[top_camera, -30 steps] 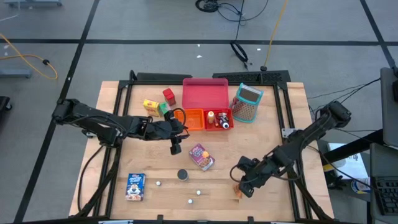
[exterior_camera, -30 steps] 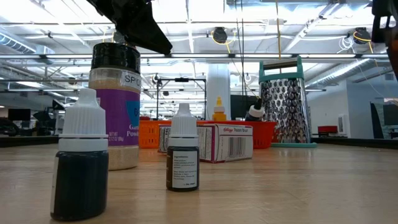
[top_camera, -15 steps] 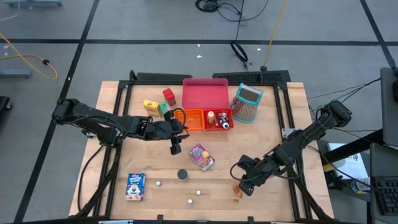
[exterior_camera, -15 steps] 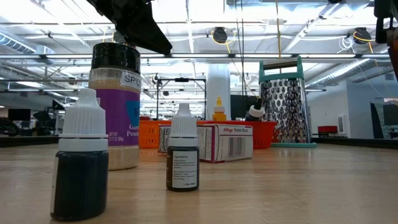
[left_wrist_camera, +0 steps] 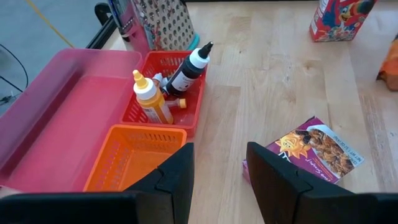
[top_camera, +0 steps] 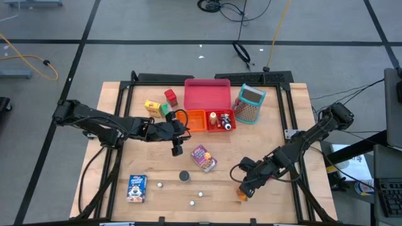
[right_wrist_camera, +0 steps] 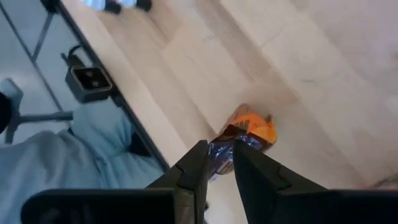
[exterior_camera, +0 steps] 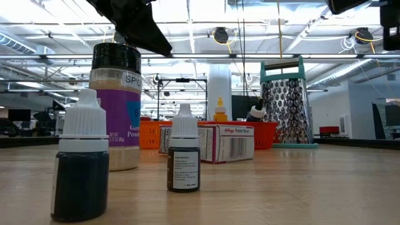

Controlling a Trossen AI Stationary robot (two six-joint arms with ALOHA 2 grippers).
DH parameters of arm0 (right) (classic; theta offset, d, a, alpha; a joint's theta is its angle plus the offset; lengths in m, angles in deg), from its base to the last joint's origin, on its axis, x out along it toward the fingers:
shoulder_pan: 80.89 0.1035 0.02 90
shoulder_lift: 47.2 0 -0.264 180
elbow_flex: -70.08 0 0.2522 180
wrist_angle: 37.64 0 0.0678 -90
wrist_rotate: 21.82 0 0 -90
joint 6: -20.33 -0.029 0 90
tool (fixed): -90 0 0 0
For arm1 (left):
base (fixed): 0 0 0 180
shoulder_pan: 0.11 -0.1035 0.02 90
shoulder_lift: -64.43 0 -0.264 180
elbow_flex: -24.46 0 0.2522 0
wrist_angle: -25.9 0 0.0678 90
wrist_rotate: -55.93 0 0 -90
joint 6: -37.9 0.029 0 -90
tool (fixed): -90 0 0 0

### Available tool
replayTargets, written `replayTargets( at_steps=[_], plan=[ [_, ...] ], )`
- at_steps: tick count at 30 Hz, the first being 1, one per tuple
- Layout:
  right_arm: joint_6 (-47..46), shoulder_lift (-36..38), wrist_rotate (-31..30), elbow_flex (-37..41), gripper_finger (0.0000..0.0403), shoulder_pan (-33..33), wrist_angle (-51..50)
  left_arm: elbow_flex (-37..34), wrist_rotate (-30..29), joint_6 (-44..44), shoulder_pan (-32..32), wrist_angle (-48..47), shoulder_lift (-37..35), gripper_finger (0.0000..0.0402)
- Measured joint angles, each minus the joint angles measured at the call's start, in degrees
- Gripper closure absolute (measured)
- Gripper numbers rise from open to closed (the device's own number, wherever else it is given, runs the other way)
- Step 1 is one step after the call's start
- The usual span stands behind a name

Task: Pick & Place Kitchen Items
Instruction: Put the orange seasoning bag into the orange bin

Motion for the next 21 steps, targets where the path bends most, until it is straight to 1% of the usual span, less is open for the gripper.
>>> replayTargets(
  at_steps=[5, 9, 14, 21],
  plan=[
    [0.02, 0.23, 0.24, 0.00, 0.0332, -0.75, 2.15, 0.00, 0.00, 0.00, -0.01, -0.27, -0.01, 0.0252],
    [-0.56, 0.24, 2.84, 0.00, 0.0332, -1.26, 2.03, 0.00, 0.00, -0.02, -0.01, -0.60, -0.01, 0.0252],
    [-0.73, 0.66, 4.32, 0.00, 0.0332, -2.09, 2.49, 0.00, -0.03, -0.02, 0.00, -0.68, -0.02, 0.0252],
    [-3.57, 1.85, 3.01, 0.00, 0.0334, -2.82, 1.84, 0.00, -0.05, -0.04, 0.00, -0.84, -0.02, 0.0252]
  ],
)
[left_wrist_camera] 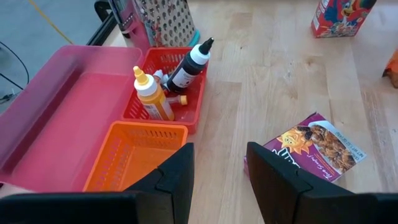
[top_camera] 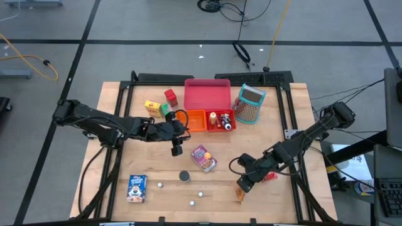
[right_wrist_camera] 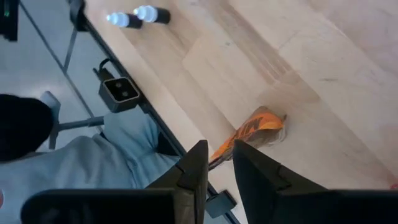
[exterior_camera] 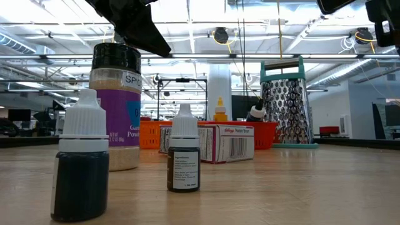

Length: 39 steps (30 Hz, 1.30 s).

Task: Pick & Place Kitchen Items
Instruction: Put the orange seasoning bag into the orange bin

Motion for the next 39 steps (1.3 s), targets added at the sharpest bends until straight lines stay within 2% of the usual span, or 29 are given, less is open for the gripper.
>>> replayTargets(
  at_steps=[5, 8, 13, 16, 18, 21, 26, 30, 36, 39],
  plan=[
    [-1.52, 0.01, 0.19, 0.00, 0.0355, 0.02, 0.69, 0.00, 0.00, 0.03, -0.02, -0.18, 0.00, 0.0252],
    [-4.38, 0.01, 2.87, 0.00, 0.0371, 0.31, 0.87, 0.00, -0.02, 0.07, 0.00, -0.18, 0.00, 0.0252],
    [-5.19, 0.08, 4.23, 0.00, 0.0389, 0.68, 8.61, 0.00, -0.04, 0.16, 0.00, -0.19, 0.00, 0.0252],
    [-5.54, 0.54, 2.14, 0.00, 0.0399, 0.99, 12.57, 0.00, -0.07, 0.24, 0.00, -0.19, 0.00, 0.0252],
    [-6.21, -0.36, 0.87, -0.03, 0.0402, 1.65, 16.91, -0.35, -0.13, 0.24, -0.02, 0.22, 0.00, 0.0252],
    [-6.29, -3.05, 2.07, -0.07, 0.0402, 1.77, 22.47, -1.44, -0.37, 0.24, 0.00, 0.19, -0.04, 0.0252],
    [-7.47, -4.60, 2.87, -2.98, 0.0402, 2.37, 23.28, -2.86, -0.42, 0.22, -0.24, 0.59, -0.04, 0.0252],
    [-6.04, -3.63, 2.99, -6.23, 0.0402, 2.60, 18.92, -2.93, -0.41, 0.22, -0.24, 1.30, -0.04, 0.0252],
    [-11.66, 0.37, 4.86, -7.43, 0.0403, 2.80, -3.81, -2.93, -0.37, 0.22, -0.11, 1.68, -0.04, 0.0252],
    [-8.27, 1.79, 4.63, -7.45, 0.0403, 2.73, -6.46, -2.93, -0.37, 0.22, -0.11, 1.71, -0.02, 0.0252]
  ],
)
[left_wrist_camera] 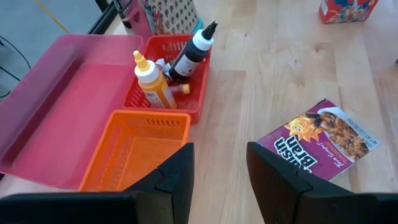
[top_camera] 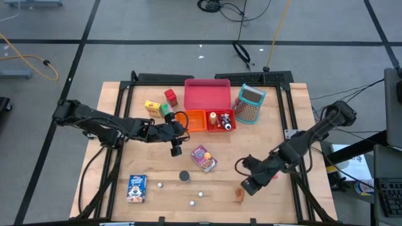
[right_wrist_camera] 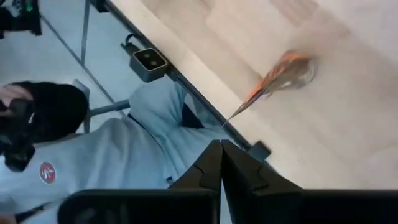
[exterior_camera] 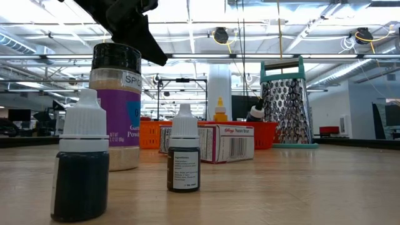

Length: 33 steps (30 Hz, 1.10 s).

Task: Pick & Place Kitchen Items
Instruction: Put the orange seasoning bag into the orange bin

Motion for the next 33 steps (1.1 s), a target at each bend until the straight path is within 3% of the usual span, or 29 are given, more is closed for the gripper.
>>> replayTargets(
  at_steps=[4, 10, 21, 33],
  plan=[
    [5.03, 1.28, 1.60, 0.00, 0.0403, -0.09, -4.09, 0.00, 0.00, 0.46, 0.00, 0.00, 0.00, 0.0252],
    [1.33, 1.71, 2.94, 0.04, 0.0391, -1.68, -9.83, 0.00, 0.00, 0.70, 0.00, 0.07, 0.00, 0.0252],
    [1.28, 0.50, 1.65, 0.04, 0.0304, -3.87, -7.10, 0.00, 0.00, 1.11, 0.00, 0.08, 0.02, 0.0252],
    [1.82, -3.05, 1.16, 0.35, 0.0282, -4.39, -3.19, -0.02, 0.00, 1.11, 0.00, -0.02, 0.04, 0.0252]
  ],
)
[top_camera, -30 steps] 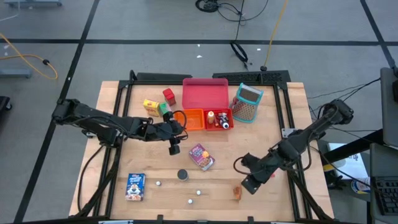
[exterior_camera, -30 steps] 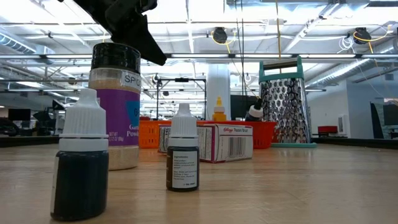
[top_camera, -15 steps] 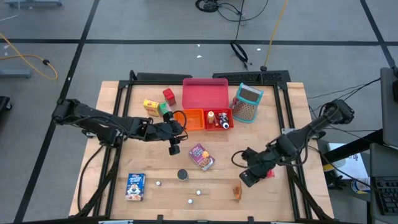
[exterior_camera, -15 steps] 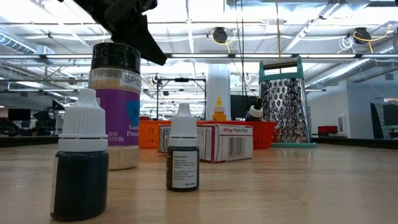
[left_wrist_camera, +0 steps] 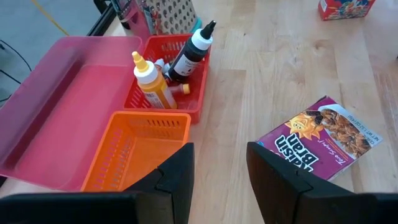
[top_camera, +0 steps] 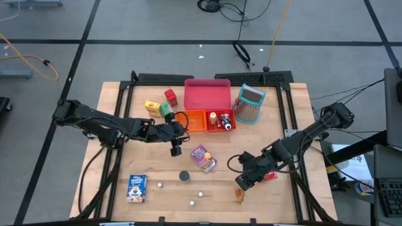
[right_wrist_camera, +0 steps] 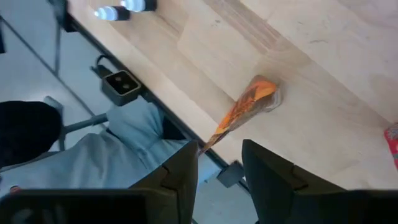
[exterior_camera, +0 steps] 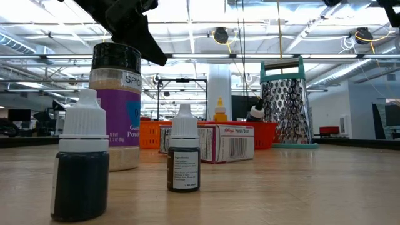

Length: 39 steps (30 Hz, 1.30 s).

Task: Pick & Place Kitchen Items
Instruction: Put the orange seasoning bag into the orange bin

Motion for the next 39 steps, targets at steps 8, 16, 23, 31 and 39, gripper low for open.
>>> replayTargets(
  at_steps=[8, 16, 23, 31, 39],
  plan=[
    [-3.18, -0.76, 2.90, 6.34, 0.0281, -0.07, 8.42, 0.00, 0.00, -0.02, 0.00, -0.09, 0.00, 0.0252],
    [-5.64, -0.74, 3.36, 12.76, 0.0282, -0.44, 20.11, 0.00, 0.00, -0.02, 0.00, -0.09, 0.00, 0.0252],
    [-6.09, -0.74, 7.84, 13.95, 0.0298, -0.44, 19.25, -0.02, 0.00, 0.19, 0.00, -0.02, 0.00, 0.0252],
    [-3.62, -0.74, 7.80, 13.95, 0.0395, -0.48, 19.32, -0.02, -0.01, 0.44, 0.00, -0.02, 0.00, 0.0252],
    [-0.83, 1.27, 7.42, 13.47, 0.0402, -1.36, 18.80, -0.02, -0.02, 0.42, 0.00, -0.02, 0.00, 0.0252]
  ],
)
